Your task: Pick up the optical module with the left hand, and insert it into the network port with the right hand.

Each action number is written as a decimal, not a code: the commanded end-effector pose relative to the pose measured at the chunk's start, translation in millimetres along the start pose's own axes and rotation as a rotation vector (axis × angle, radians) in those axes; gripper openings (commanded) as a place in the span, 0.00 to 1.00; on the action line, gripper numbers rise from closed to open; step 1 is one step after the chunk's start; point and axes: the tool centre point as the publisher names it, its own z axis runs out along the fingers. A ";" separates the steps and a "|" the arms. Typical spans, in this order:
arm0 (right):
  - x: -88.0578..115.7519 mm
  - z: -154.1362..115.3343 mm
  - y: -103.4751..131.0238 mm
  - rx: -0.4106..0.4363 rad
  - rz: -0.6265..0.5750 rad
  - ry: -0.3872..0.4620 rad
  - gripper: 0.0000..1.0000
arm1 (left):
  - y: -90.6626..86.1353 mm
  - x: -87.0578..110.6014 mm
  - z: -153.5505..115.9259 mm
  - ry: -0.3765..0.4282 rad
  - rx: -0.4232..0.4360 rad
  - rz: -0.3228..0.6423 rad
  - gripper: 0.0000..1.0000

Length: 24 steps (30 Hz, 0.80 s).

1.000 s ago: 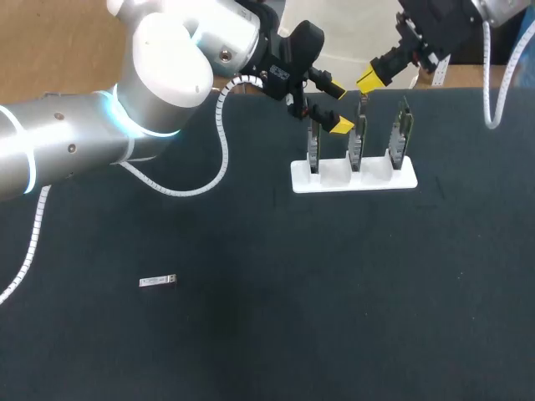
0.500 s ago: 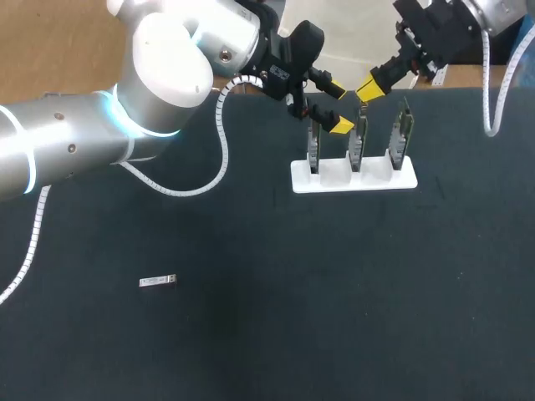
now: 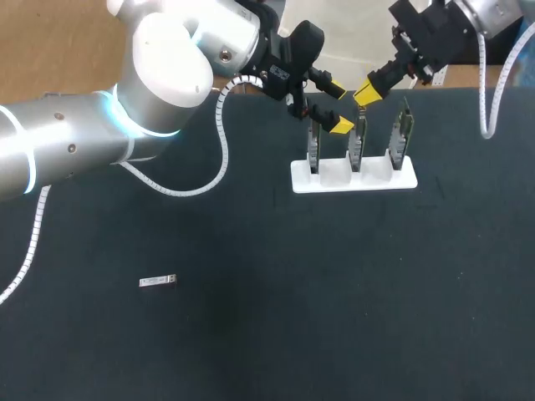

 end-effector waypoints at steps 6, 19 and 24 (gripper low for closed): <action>5.3 2.7 2.1 -0.010 0.016 0.002 0.00 | 0.6 0.0 0.2 0.001 0.001 0.001 1.00; 11.5 6.7 1.9 -0.017 0.034 0.006 0.00 | 0.6 0.0 0.2 0.001 0.001 0.001 1.00; 15.7 8.4 0.1 -0.018 0.048 0.004 0.00 | 0.6 0.0 0.2 0.001 0.001 0.001 1.00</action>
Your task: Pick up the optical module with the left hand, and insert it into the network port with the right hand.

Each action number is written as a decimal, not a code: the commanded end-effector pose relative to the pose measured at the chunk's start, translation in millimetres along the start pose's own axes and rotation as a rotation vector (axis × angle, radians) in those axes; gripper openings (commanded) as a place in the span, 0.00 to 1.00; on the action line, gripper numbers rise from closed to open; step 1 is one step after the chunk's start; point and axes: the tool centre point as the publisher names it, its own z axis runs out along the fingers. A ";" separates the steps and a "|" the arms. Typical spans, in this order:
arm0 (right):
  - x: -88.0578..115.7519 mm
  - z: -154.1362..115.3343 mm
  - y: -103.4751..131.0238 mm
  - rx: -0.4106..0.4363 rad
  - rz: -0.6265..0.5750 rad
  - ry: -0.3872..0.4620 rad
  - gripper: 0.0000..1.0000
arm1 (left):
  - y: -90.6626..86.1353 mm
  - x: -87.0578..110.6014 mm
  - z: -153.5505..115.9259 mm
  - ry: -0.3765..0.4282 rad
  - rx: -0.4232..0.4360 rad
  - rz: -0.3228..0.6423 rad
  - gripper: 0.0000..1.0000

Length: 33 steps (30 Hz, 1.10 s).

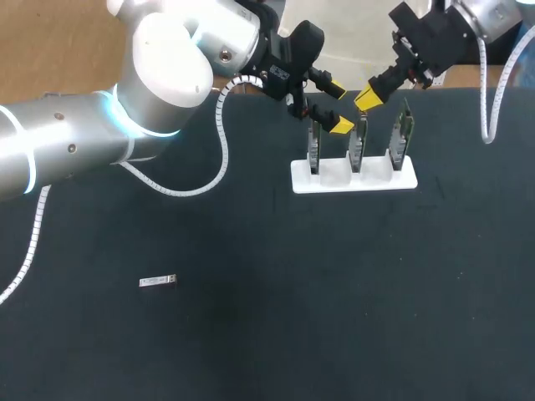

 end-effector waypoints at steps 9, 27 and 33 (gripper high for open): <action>6.6 4.9 -2.2 -0.005 0.006 -0.021 0.00 | 0.6 0.0 0.2 0.001 0.001 0.001 1.00; -4.0 -43.5 6.8 0.042 -0.060 -0.114 0.00 | 0.6 0.0 0.2 0.001 0.001 0.001 1.00; 12.8 -67.3 8.4 0.051 -0.049 -0.143 0.00 | 0.6 0.0 0.2 0.001 0.001 0.001 1.00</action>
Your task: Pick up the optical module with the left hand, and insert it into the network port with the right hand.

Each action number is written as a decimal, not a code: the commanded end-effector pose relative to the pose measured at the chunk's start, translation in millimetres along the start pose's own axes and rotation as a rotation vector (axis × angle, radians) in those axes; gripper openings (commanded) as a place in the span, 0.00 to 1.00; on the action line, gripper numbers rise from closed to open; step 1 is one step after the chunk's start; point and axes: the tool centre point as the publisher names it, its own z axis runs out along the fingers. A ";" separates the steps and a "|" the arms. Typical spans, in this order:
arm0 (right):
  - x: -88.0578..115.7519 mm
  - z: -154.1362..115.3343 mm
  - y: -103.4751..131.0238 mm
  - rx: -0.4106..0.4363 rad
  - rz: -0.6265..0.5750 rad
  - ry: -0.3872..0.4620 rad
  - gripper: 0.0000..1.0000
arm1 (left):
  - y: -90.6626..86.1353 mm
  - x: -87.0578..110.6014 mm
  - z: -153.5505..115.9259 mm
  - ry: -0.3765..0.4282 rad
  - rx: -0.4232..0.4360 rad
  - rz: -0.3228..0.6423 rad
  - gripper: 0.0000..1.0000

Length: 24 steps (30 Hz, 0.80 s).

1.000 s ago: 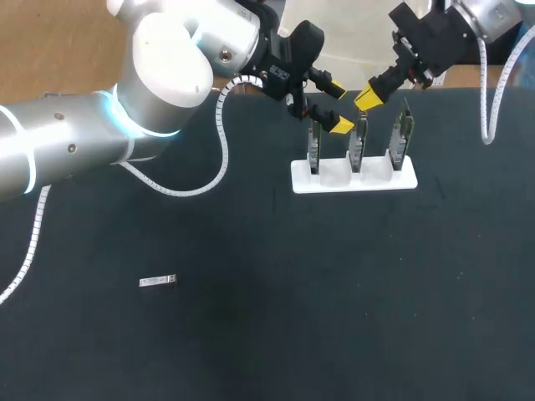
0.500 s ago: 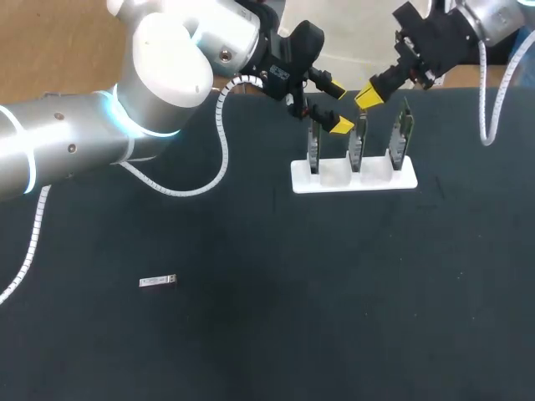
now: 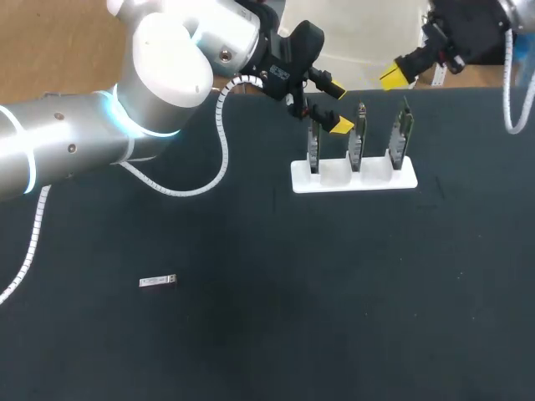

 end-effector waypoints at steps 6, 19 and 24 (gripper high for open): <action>24.7 -32.7 8.9 0.011 0.001 -0.005 0.00 | 0.7 0.0 0.2 0.002 0.001 0.001 1.00; 48.0 -48.5 10.3 -0.023 0.003 0.064 0.00 | 0.7 0.0 0.2 0.002 0.001 0.001 1.00; 51.7 -47.1 10.4 -0.021 0.013 0.071 0.00 | 0.7 0.0 0.2 0.002 0.001 0.001 1.00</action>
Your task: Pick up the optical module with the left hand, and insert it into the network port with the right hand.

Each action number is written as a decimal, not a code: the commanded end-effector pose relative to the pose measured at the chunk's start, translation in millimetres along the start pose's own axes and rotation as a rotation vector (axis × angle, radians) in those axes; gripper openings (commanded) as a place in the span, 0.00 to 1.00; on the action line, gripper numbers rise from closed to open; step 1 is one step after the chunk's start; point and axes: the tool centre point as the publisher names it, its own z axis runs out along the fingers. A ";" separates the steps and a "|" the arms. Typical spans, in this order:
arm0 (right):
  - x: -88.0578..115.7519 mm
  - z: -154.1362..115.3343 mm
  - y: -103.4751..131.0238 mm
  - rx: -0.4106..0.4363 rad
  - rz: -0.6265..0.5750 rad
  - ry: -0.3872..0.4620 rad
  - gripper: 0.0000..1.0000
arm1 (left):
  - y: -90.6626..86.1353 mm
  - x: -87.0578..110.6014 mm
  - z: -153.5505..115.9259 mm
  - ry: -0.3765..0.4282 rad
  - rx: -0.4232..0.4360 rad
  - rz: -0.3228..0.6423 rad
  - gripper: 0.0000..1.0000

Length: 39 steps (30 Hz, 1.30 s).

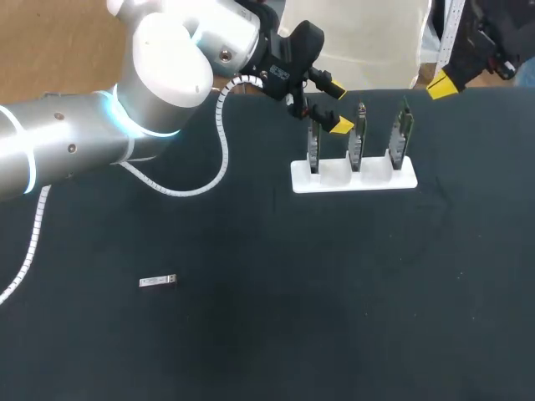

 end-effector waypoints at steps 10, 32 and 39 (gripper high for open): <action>3.8 5.0 -0.9 0.028 0.024 0.020 0.87 | 0.6 0.0 0.2 0.002 0.001 0.001 1.00; 3.8 5.0 -0.9 0.028 0.024 0.020 1.00 | 0.7 -5.5 -5.5 -0.014 -0.006 0.016 1.00; 3.8 5.0 -0.9 0.028 0.024 0.020 1.00 | 3.0 -22.2 -23.8 -0.041 -0.028 0.057 1.00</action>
